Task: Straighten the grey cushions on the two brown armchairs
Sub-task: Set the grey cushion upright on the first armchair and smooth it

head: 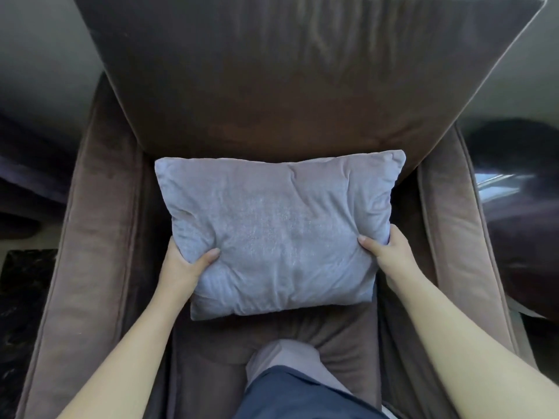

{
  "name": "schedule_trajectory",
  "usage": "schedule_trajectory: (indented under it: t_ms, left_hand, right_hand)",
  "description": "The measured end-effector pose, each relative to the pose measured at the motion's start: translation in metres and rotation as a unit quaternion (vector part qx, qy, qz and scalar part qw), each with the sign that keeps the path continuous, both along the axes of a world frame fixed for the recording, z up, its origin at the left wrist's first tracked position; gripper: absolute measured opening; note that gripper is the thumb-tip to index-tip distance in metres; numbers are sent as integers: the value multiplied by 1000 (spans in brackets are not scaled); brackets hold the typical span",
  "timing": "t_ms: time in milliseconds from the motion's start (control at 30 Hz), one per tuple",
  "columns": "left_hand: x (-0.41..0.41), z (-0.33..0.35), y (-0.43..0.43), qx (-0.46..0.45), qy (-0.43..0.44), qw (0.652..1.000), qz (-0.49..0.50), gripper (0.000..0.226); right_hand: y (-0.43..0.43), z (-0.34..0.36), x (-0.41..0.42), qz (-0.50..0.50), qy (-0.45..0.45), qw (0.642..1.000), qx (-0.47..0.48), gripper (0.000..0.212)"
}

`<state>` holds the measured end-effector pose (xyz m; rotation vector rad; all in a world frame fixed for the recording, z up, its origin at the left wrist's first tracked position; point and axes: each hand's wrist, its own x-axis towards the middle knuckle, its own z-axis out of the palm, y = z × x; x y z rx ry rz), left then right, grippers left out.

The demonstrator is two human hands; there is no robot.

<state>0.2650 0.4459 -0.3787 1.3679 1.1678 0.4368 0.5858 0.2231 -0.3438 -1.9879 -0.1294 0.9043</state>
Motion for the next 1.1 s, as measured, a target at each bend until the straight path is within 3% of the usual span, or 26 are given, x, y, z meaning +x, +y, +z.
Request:
schedule_trajectory:
  t_ms: [367, 633, 800, 867, 967, 1100]
  left_hand:
    - [10, -9, 25, 51, 15, 999, 8, 91]
    - [18, -18, 40, 23, 19, 999, -24, 84]
    - [17, -19, 54, -3, 45, 997, -61, 85]
    - [16, -15, 59, -15, 55, 997, -59, 84]
    - [20, 5, 72, -17, 76, 997, -20, 78]
    - [35, 51, 98, 126, 63, 988, 54, 53]
  right_hand:
    - [12, -27, -4, -87, 32, 993, 66, 41]
    - [26, -42, 1, -120, 36, 991, 37, 32]
    - [30, -41, 5, -99, 37, 994, -14, 44]
    - [30, -33, 8, -99, -1, 994, -46, 47]
    - [36, -9, 16, -124, -128, 982, -58, 52]
    - [56, 41, 29, -77, -303, 950, -2, 37]
